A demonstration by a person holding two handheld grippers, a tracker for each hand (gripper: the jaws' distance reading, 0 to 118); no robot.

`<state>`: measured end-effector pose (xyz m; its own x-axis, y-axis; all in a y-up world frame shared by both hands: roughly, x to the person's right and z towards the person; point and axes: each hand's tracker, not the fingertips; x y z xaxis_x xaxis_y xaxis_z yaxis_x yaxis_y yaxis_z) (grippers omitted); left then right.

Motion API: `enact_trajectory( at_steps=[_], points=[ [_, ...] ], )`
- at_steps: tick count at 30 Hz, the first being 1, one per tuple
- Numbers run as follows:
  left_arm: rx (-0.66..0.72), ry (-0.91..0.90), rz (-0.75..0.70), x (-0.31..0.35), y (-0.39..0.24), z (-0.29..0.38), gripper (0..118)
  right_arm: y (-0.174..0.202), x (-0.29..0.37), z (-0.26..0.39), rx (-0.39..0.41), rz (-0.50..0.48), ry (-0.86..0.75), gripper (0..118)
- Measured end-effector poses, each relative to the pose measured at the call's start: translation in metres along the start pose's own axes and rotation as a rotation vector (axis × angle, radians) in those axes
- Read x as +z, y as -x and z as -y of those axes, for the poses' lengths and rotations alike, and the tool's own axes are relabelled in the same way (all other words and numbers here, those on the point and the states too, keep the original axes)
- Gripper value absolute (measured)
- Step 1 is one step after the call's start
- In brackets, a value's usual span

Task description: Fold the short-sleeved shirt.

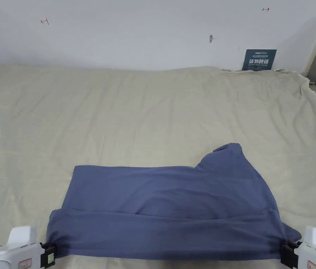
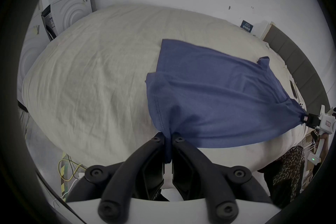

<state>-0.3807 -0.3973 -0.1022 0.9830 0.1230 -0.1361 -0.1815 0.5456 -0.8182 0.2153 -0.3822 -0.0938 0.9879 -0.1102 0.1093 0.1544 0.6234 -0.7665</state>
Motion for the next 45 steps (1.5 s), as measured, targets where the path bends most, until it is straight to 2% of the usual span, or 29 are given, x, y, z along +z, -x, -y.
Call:
enact_trajectory(
  at_steps=[7,12,13,15,16,17,18,22,26,30,34,36,37,38,40,42,45],
  points=[
    [0.019,0.076,-0.044,-0.035,0.000,0.012,4,-0.002,-0.038,0.022,-0.017,0.046,0.101,7],
    [0.043,0.077,-0.065,-0.035,-0.004,0.011,7,0.002,-0.033,0.023,-0.031,0.053,0.102,10],
    [0.032,0.079,-0.069,-0.034,-0.005,0.011,15,0.003,-0.031,0.021,-0.026,0.053,0.102,15],
    [0.005,0.082,-0.082,-0.030,-0.008,0.009,46,0.007,-0.024,0.017,-0.009,0.066,0.098,36],
    [-0.010,0.083,-0.102,-0.028,-0.009,0.007,66,0.009,-0.018,0.013,0.003,0.081,0.091,53],
    [-0.026,0.082,-0.118,-0.026,-0.010,0.006,86,0.011,-0.013,0.010,0.020,0.085,0.067,77],
    [-0.032,0.070,-0.122,-0.021,-0.011,0.003,97,0.012,-0.006,0.004,0.037,0.087,0.039,88],
    [-0.020,-0.081,-0.081,0.013,-0.017,-0.022,105,0.028,0.036,-0.027,0.060,0.056,-0.106,91],
    [-0.027,-0.237,-0.037,0.053,-0.031,-0.052,105,0.038,0.069,-0.058,0.102,0.037,-0.257,91],
    [-0.046,-0.383,-0.035,0.084,-0.049,-0.076,110,0.056,0.101,-0.080,0.110,0.006,-0.404,91],
    [-0.114,-0.518,-0.074,0.098,-0.067,-0.086,103,0.068,0.115,-0.091,0.142,0.011,-0.510,90],
    [-0.137,-0.571,-0.070,0.102,-0.074,-0.087,80,0.065,0.110,-0.094,0.165,0.032,-0.548,80],
    [-0.134,-0.591,-0.051,0.102,-0.075,-0.087,65,0.066,0.110,-0.095,0.172,0.033,-0.564,68],
    [-0.135,-0.592,-0.036,0.101,-0.077,-0.087,39,0.067,0.111,-0.095,0.175,0.030,-0.573,45],
    [-0.138,-0.591,-0.011,0.099,-0.081,-0.090,2,0.068,0.106,-0.097,0.172,0.028,-0.582,6],
    [-0.136,-0.579,-0.009,0.092,-0.083,-0.093,0,0.068,0.103,-0.098,0.170,0.027,-0.601,0],
    [-0.148,-0.513,0.010,0.076,-0.084,-0.102,0,0.074,0.099,-0.104,0.171,0.003,-0.602,0]
  ],
)
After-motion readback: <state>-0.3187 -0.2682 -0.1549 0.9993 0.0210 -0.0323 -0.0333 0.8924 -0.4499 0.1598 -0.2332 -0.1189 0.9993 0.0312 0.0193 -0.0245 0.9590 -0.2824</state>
